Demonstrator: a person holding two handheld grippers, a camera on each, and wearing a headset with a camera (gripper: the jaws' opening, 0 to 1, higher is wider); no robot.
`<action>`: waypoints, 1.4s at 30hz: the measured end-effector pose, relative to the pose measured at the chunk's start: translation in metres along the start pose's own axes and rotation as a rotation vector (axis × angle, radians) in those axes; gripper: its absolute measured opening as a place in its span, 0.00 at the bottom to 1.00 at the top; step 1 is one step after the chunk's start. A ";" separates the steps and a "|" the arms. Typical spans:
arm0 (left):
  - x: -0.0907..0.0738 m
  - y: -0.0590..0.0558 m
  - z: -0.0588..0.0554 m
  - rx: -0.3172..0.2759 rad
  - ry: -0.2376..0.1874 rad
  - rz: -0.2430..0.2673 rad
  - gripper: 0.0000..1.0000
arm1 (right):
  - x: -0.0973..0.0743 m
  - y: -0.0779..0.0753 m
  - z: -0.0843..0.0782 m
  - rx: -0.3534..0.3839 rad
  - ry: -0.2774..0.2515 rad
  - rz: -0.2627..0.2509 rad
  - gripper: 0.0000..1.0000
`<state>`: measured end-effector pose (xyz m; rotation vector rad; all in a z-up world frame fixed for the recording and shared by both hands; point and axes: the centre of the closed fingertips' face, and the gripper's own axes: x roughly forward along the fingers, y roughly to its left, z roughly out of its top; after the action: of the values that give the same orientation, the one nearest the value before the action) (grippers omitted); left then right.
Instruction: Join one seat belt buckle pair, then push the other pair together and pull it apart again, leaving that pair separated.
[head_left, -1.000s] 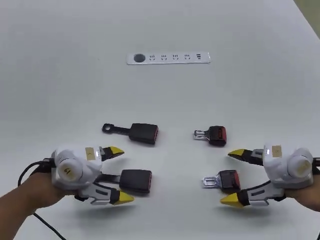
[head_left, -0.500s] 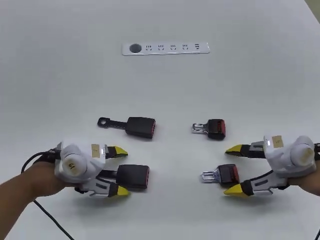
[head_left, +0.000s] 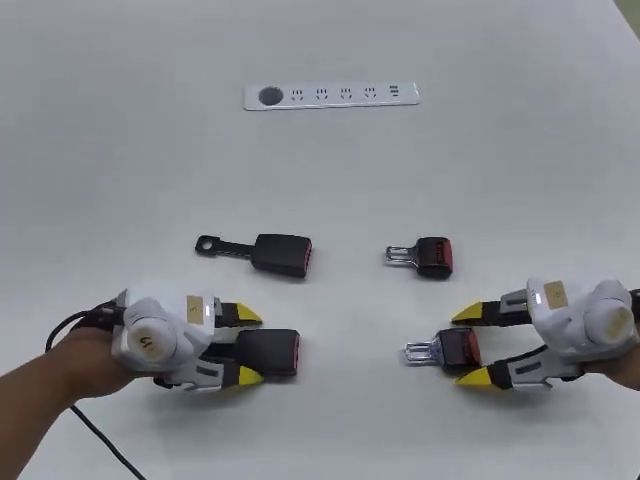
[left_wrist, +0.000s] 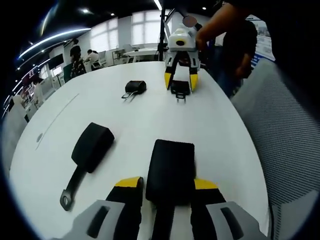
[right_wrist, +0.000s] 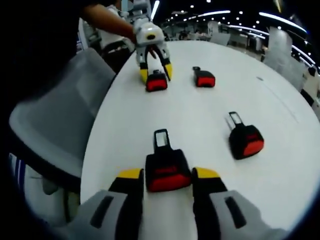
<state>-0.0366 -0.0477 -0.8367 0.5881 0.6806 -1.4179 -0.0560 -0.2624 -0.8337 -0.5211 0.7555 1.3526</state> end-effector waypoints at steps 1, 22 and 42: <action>0.001 -0.001 0.002 0.009 -0.005 -0.004 0.36 | 0.000 -0.001 0.000 0.000 -0.003 -0.007 0.37; 0.002 -0.002 0.001 0.032 0.023 -0.012 0.35 | -0.004 -0.004 0.001 0.066 -0.136 -0.014 0.35; 0.002 -0.002 -0.001 0.036 0.057 -0.036 0.35 | 0.020 -0.007 0.027 0.071 -0.232 -0.019 0.35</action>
<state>-0.0383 -0.0489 -0.8390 0.6496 0.7156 -1.4536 -0.0436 -0.2301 -0.8311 -0.3079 0.6046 1.3368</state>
